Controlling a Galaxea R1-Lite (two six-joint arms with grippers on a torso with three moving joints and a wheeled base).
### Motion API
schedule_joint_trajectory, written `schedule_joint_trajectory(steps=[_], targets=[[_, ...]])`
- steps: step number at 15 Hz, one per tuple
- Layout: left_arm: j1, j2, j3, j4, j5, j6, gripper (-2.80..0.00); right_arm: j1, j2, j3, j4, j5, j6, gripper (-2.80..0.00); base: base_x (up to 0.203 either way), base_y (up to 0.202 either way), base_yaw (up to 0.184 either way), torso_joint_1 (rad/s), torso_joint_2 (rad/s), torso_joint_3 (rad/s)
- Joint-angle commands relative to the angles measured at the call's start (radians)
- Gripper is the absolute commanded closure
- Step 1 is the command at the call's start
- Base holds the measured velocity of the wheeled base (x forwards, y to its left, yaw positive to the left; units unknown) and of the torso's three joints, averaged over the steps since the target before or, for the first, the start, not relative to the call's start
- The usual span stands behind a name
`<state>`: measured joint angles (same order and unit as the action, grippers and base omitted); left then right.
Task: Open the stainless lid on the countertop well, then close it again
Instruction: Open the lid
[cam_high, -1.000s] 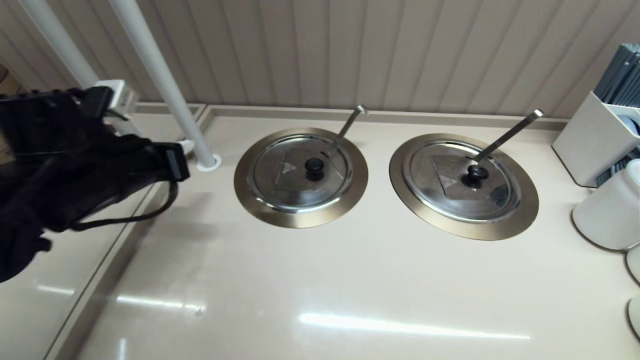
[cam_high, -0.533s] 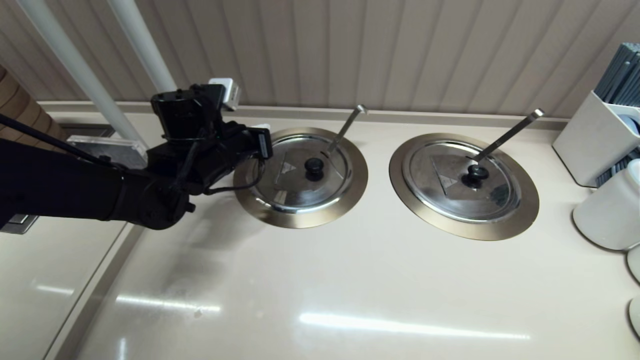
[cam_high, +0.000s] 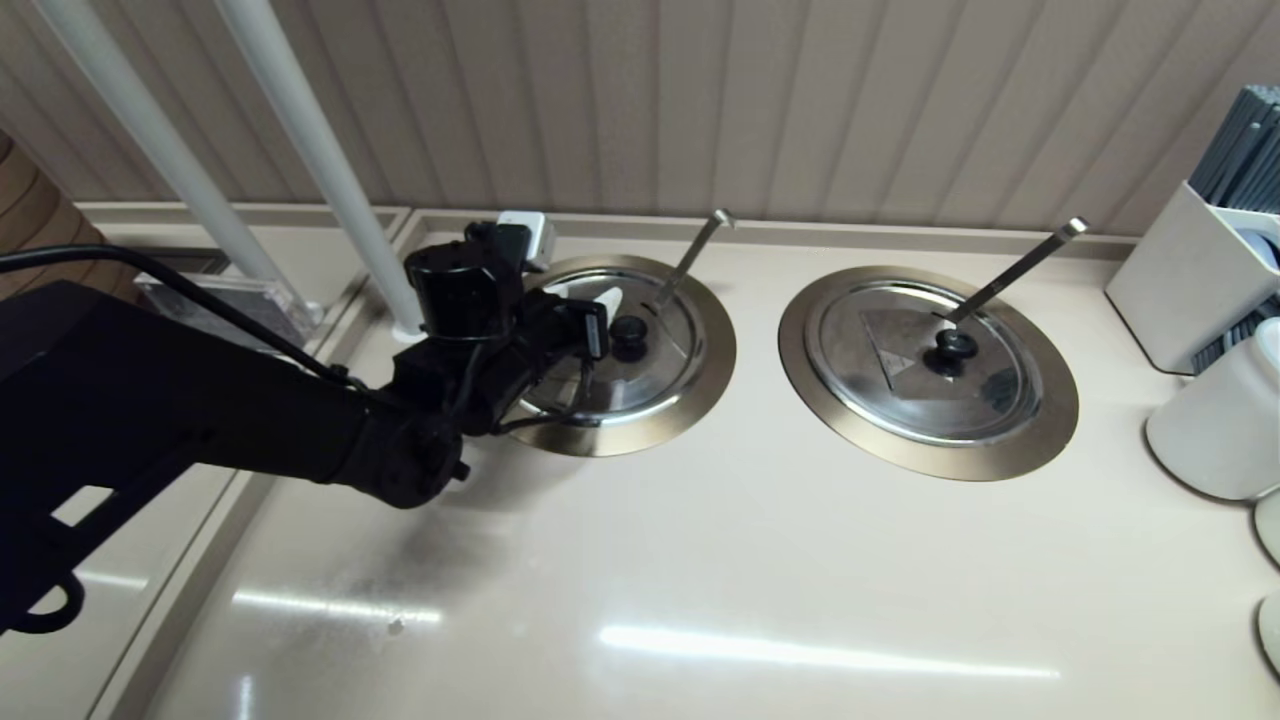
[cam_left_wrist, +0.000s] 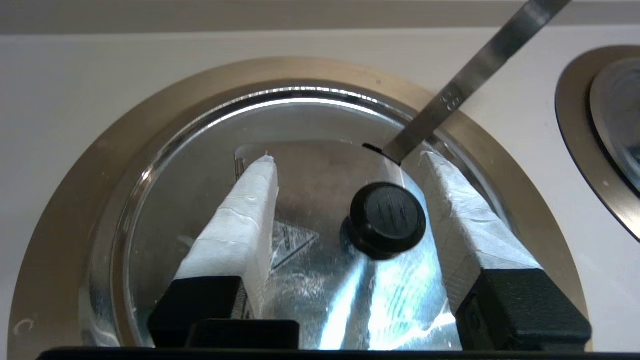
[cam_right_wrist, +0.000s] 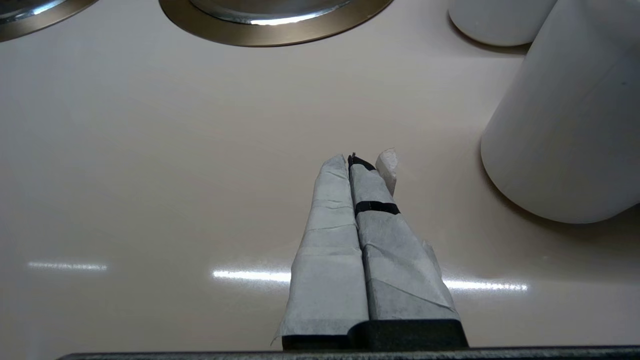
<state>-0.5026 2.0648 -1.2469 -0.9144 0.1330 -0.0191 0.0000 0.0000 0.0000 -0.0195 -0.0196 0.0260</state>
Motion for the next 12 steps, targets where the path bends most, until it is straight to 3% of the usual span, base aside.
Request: schedule_joint_trajectory(steps=[1,12], targets=[[-0.025,0.066,-0.009,-0.085,0.049,0.016,-2.80,0.000,0.000,0.005,0.000,0.000,0.000,0.00,0.000,0.000,0.000,0.000,0.00,0.000],[-0.096,0.152,-0.022,-0.110,0.135,0.042,-2.80,0.000,0.000,0.005,0.000,0.000,0.000,0.00,0.000,0.000,0.000,0.000,0.00,0.000]])
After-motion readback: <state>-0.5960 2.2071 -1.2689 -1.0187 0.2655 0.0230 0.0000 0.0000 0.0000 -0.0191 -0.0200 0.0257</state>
